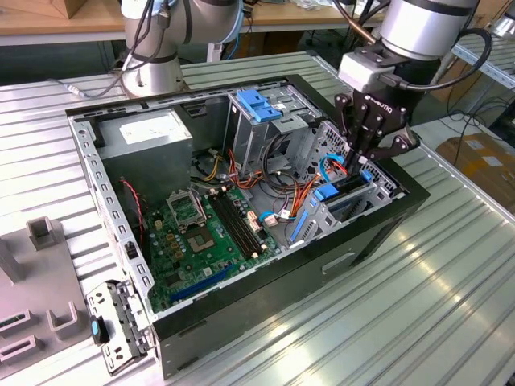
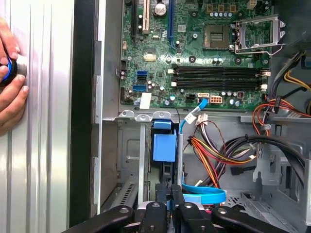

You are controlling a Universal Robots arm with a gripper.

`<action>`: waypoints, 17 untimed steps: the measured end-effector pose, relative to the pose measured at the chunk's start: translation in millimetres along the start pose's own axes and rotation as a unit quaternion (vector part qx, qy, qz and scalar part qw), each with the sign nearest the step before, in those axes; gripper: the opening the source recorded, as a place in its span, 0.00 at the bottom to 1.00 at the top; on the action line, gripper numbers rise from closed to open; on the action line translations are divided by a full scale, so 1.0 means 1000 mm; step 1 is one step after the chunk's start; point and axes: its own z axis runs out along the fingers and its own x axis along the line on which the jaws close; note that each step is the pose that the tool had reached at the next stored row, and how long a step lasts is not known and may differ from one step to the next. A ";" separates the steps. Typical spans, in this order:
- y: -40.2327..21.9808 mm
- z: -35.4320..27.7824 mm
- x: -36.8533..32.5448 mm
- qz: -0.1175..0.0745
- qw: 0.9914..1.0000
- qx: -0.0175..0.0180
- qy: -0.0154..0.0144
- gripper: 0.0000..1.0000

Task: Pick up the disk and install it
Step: 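Insert the second disk wire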

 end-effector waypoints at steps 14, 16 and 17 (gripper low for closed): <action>0.0056 0.0085 0.0187 0.001 0.999 0.011 -0.048 0.16; 0.0061 0.0097 0.0197 0.001 0.999 0.012 -0.052 0.16; 0.0061 0.0102 0.0199 0.001 0.998 0.013 -0.053 0.16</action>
